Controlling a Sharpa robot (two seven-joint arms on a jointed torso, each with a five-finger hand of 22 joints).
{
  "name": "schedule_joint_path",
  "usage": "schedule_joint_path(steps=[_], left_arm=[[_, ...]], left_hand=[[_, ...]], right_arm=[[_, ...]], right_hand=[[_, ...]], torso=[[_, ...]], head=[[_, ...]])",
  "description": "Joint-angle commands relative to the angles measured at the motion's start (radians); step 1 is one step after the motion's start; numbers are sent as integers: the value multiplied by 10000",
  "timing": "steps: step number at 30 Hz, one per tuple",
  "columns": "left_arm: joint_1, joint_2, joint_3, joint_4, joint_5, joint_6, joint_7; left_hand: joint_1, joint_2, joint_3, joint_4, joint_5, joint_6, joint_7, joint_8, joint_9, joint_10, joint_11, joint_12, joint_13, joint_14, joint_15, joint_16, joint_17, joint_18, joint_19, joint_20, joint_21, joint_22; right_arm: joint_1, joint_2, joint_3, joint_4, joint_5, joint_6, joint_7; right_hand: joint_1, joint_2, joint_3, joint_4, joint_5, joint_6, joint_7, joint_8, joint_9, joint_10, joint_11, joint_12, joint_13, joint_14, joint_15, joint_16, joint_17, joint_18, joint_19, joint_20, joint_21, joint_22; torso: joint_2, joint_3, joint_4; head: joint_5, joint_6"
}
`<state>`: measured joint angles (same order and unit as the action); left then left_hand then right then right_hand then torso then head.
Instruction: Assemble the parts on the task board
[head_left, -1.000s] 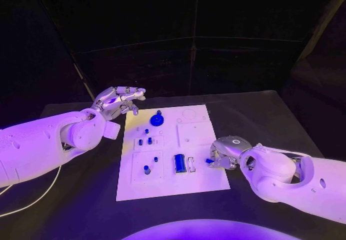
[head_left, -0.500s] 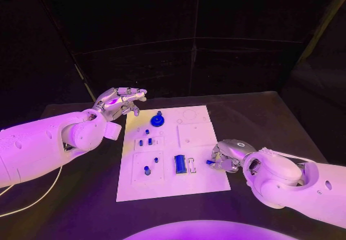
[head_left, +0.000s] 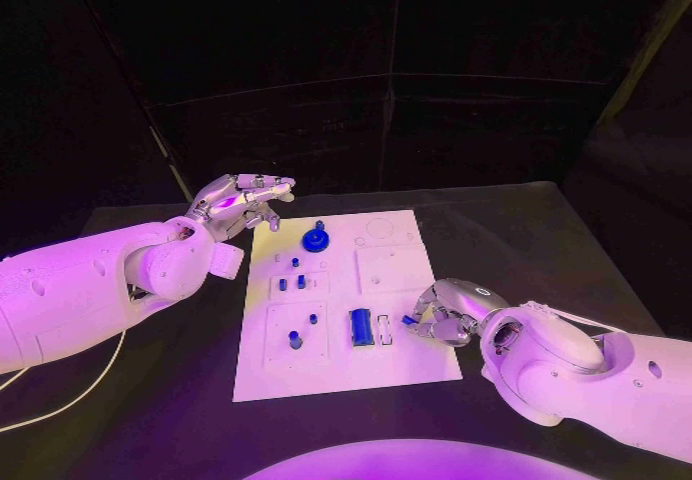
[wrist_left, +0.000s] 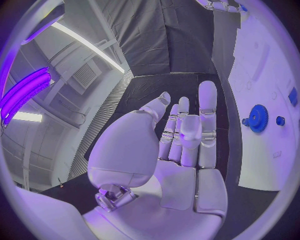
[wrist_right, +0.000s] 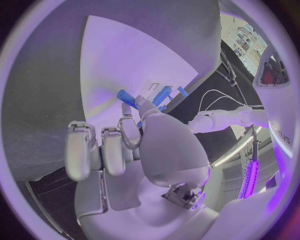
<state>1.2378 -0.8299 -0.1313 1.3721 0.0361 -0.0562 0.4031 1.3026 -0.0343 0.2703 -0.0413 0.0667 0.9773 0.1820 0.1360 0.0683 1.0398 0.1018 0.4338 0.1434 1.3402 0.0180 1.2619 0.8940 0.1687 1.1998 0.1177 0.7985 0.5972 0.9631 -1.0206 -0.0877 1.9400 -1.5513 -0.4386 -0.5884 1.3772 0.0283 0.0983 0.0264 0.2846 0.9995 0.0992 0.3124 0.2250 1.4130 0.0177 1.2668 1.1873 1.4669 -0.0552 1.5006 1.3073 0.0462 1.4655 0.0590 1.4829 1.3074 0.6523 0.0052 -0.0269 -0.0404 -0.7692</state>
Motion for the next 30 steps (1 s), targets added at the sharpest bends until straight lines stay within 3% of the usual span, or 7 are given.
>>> schedule_joint_path(steps=[1,7,13,19,28,30], left_arm=[[13,-4,7,29,-17,157,17],[13,-8,7,31,-17,175,0],[13,0,7,42,-17,185,-8],[14,7,8,47,-17,183,-9],[17,-8,8,46,-17,193,-52],[17,-9,8,43,-17,198,-62]], left_hand=[[23,53,-35,1,20,-91,4,37,-5,-87,0,45,15,-65,13,62,-13,149,-62,26,-64,-15],[23,53,-35,1,20,-91,4,37,-5,-87,0,45,15,-65,13,62,-13,149,-62,26,-64,-15],[23,53,-35,1,20,-91,4,37,-5,-87,0,45,15,-65,13,62,-13,149,-62,26,-64,-15],[23,53,-35,1,20,-91,4,37,-5,-87,0,45,15,-65,13,62,-13,149,-62,26,-64,-15],[-17,71,-60,39,17,-99,10,45,-5,-103,7,60,17,-68,18,67,-18,148,-62,30,-69,-18],[-17,71,-60,39,17,-99,10,45,-5,-103,7,60,17,-68,18,67,-18,148,-62,30,-69,-18]], right_arm=[[9,105,2,13,456,-634,-24],[8,382,4,-98,627,-751,24],[9,669,5,-320,846,-196,48],[9,933,5,-518,985,172,34],[10,1166,5,-770,1291,283,-7],[11,1203,5,-794,1322,252,-7]], right_hand=[[-81,-57,138,20,-21,234,-128,-51,56,114,-113,522,1735,758,-47,-61,1357,-50,68,-79,-43,921],[-312,-285,574,96,-56,278,-129,-92,124,132,-115,527,1748,760,-53,-66,1358,-48,66,-83,-52,913],[-654,-423,890,318,-157,341,-155,-103,201,144,-131,510,1738,759,-62,-78,1346,-49,75,-83,-50,922],[-770,-521,971,395,-210,367,-167,-105,235,109,-139,428,1673,752,-66,-101,1312,-44,65,-88,-63,902],[-1032,-664,1087,598,-240,496,-215,-65,322,158,-176,443,1685,744,-92,-129,1275,-39,56,-104,-79,879],[-1182,-738,1071,710,-69,531,-229,-58,354,180,-187,452,1693,746,-101,-130,1277,-38,55,-113,-83,874]], torso=[[-2,8,5],[1,13,9],[-4,-7,4],[-2,2,5],[-12,1,-2],[-7,9,-4]], head=[[-34,-5],[0,-22],[14,-36],[3,-32],[64,-50],[68,-44]])
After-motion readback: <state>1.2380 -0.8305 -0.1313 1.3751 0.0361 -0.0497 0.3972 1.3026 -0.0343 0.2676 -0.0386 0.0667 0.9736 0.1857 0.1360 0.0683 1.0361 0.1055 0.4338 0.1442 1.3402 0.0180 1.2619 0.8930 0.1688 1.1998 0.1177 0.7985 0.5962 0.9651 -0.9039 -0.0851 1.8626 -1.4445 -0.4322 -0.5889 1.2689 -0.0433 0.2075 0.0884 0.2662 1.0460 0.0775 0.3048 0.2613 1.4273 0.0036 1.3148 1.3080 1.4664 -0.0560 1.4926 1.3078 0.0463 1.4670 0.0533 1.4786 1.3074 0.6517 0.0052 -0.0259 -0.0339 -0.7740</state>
